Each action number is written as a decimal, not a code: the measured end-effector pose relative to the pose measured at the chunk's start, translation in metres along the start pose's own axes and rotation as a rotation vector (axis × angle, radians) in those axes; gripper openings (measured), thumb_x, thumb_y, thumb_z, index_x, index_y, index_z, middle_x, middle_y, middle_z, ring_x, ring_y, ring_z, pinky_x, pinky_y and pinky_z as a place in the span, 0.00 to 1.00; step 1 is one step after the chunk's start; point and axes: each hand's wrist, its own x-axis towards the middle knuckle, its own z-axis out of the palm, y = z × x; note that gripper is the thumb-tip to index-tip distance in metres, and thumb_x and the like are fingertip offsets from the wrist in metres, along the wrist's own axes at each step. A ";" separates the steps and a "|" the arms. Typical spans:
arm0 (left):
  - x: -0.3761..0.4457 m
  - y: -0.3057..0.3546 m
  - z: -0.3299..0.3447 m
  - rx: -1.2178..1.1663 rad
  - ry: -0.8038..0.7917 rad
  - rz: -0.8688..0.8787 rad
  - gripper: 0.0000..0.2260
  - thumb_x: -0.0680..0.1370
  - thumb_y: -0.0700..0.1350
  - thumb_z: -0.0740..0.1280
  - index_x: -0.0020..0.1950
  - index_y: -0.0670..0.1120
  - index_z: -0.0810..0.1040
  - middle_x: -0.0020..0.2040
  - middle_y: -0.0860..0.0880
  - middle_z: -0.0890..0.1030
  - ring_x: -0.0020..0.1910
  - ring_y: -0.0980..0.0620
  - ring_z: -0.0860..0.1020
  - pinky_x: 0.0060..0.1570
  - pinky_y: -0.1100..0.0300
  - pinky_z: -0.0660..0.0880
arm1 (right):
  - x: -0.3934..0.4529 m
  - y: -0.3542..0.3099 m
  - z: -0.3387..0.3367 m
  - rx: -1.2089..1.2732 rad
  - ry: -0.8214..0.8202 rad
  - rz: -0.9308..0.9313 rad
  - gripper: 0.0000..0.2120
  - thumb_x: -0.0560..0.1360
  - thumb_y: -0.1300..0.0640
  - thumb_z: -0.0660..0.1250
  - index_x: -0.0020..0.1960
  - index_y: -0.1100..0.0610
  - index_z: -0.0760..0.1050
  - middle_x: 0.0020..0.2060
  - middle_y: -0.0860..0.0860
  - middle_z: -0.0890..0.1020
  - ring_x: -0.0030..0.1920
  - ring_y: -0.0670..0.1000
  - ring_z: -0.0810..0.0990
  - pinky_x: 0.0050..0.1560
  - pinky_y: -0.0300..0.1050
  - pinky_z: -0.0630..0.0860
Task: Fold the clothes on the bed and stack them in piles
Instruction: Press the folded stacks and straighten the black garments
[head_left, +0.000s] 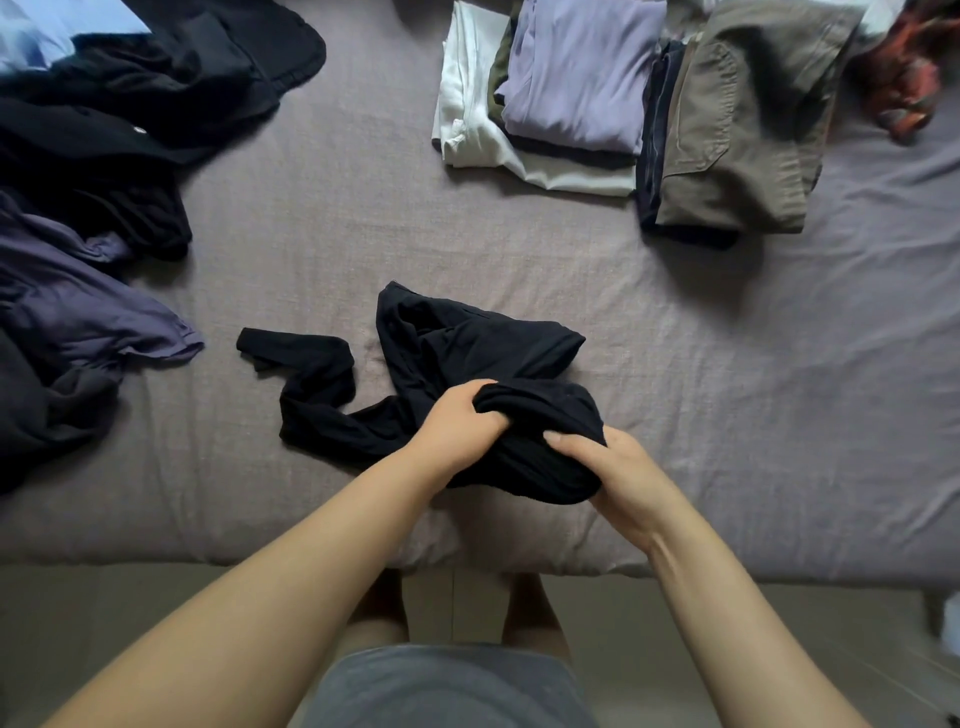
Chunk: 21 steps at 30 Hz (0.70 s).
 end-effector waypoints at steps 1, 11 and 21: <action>-0.003 0.002 0.003 -0.070 -0.036 -0.024 0.08 0.75 0.36 0.65 0.46 0.48 0.81 0.44 0.52 0.84 0.48 0.53 0.80 0.51 0.62 0.75 | 0.001 -0.001 -0.002 -0.115 0.081 -0.019 0.10 0.75 0.63 0.68 0.56 0.58 0.79 0.50 0.54 0.85 0.55 0.54 0.82 0.53 0.44 0.79; -0.007 0.013 0.005 -0.448 -0.350 -0.229 0.17 0.65 0.48 0.69 0.50 0.41 0.78 0.46 0.43 0.78 0.46 0.46 0.76 0.43 0.56 0.72 | 0.012 0.000 -0.003 0.095 0.247 -0.131 0.11 0.79 0.62 0.61 0.60 0.59 0.77 0.53 0.55 0.83 0.55 0.51 0.82 0.51 0.43 0.79; 0.011 0.010 0.008 -0.186 -0.274 -0.159 0.02 0.75 0.42 0.70 0.42 0.47 0.80 0.40 0.49 0.81 0.41 0.52 0.78 0.46 0.59 0.75 | -0.006 0.009 0.008 0.724 -0.051 -0.084 0.21 0.76 0.55 0.60 0.65 0.64 0.74 0.63 0.61 0.77 0.63 0.57 0.77 0.64 0.52 0.73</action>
